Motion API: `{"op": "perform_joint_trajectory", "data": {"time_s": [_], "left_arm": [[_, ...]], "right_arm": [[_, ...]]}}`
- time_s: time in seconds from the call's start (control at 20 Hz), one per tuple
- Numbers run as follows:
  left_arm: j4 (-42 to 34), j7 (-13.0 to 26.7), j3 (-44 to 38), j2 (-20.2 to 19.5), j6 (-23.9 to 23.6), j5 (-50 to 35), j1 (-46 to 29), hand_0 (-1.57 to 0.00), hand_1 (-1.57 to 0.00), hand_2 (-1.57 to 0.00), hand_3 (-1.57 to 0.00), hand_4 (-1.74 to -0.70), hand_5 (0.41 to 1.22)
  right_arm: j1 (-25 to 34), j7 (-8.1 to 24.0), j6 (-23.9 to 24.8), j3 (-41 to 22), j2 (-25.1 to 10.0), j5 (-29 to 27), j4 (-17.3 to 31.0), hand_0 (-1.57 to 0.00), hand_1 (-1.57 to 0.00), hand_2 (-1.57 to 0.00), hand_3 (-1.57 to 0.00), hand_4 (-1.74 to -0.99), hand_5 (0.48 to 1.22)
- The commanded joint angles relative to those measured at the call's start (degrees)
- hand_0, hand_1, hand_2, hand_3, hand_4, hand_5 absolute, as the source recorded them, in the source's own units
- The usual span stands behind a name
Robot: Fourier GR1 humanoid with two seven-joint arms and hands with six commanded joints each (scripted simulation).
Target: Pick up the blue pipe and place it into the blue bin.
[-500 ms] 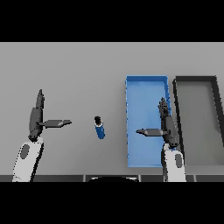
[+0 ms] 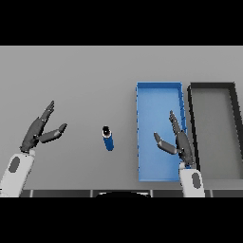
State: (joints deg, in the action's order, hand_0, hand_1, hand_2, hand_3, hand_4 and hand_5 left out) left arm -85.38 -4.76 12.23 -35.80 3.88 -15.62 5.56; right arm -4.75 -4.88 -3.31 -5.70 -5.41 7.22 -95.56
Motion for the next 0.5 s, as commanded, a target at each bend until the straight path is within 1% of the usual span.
{"op": "perform_joint_trajectory", "data": {"time_s": [0.0,0.1,0.2,0.25,0.35,0.45], "left_arm": [[0.35,-0.32,0.07,-0.58,0.93,0.08,0.36,0.00,0.00,0.00,0.00,-1.08,0.588],[-0.30,-0.68,0.18,-0.98,2.10,-0.68,0.01,0.00,0.00,0.00,0.00,-1.08,0.596],[-0.91,-0.93,0.38,-1.53,3.46,-1.32,-0.45,0.00,0.00,0.00,0.00,-1.08,0.604],[-1.82,-1.64,0.68,-1.97,4.52,-1.69,-0.98,0.00,0.00,0.00,0.00,-1.09,0.605],[-3.72,-2.27,2.43,-2.44,7.26,-1.81,-2.03,0.00,0.00,0.00,0.00,-1.10,0.583],[-5.97,-2.86,4.88,-2.73,9.76,-0.99,-3.33,0.00,0.00,0.00,0.00,-1.10,0.554]], "right_arm": [[-0.87,0.43,0.12,-0.92,0.06,1.10,-0.74,0.00,0.00,0.00,0.00,-1.223,0.620],[-1.27,1.31,0.81,-1.40,-0.55,2.79,-1.91,0.00,0.00,0.00,0.00,-1.203,0.614],[-0.92,3.43,1.21,-0.96,-0.93,2.89,-2.14,0.00,0.00,0.00,0.00,-1.186,0.601],[-0.98,3.75,1.70,-1.19,-0.63,3.22,-3.06,0.00,0.00,0.00,0.00,-1.185,0.597],[0.02,3.74,1.22,-1.62,-0.80,3.66,-1.94,0.00,0.00,0.00,0.00,-1.187,0.600],[0.11,2.43,0.78,-1.30,-1.12,3.04,-1.82,0.00,0.00,0.00,0.00,-1.198,0.607]]}}
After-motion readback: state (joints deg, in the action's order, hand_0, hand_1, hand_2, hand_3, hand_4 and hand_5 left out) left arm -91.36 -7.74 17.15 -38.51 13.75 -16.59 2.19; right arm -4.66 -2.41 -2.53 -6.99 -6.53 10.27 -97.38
